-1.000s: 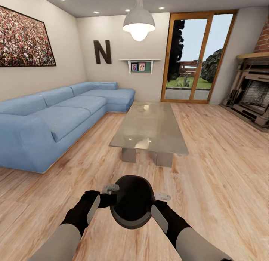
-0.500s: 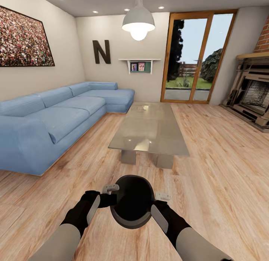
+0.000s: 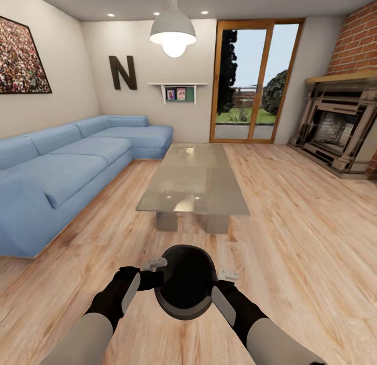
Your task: Place each of the two pumpkins and all three candles from the living room inside a cabinet in the living room (use any cabinet), then make sure every cabinet is closed, and position the cauldron so it is next to a table in the living room.
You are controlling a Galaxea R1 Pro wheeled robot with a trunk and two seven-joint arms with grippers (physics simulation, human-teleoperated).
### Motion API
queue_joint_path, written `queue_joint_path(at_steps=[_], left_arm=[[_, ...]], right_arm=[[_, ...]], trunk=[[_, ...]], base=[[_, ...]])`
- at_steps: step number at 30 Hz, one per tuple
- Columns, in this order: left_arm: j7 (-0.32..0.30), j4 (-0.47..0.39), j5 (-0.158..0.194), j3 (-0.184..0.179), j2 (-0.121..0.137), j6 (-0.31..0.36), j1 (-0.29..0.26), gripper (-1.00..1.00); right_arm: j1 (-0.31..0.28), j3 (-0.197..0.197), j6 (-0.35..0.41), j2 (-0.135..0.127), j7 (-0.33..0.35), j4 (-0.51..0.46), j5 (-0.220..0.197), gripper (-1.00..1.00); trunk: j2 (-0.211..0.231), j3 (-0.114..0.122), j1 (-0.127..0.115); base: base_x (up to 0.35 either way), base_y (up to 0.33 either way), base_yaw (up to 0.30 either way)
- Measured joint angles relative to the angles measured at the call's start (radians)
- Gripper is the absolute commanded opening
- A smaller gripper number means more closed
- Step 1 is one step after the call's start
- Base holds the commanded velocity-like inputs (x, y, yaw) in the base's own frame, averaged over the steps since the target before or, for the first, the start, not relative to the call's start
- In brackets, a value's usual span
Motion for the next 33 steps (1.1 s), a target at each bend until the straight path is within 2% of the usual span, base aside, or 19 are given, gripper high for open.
queue_joint_path(at_steps=[7, 17, 33], left_arm=[[0.001, -0.001, 0.002, -0.002, 0.0, 0.001, 0.0, -1.0], [0.001, -0.001, 0.003, -0.003, 0.001, 0.001, 0.0, -1.0], [0.003, 0.0, 0.002, -0.003, 0.0, 0.001, 0.0, -1.0]], right_arm=[[0.0, 0.0, 0.0, 0.0, 0.0, 0.001, -0.001, -1.0], [0.0, 0.0, 0.0, 0.0, 0.001, 0.001, -0.001, -1.0], [0.0, -0.003, -0.001, 0.0, 0.005, 0.003, 0.002, -1.0]], trunk=[[0.0, 0.001, 0.0], [0.0, 0.001, 0.0], [-0.112, -0.049, 0.061]], base=[[0.184, 0.053, -0.061], [0.019, 0.003, -0.001], [0.0, 0.0, 0.0]])
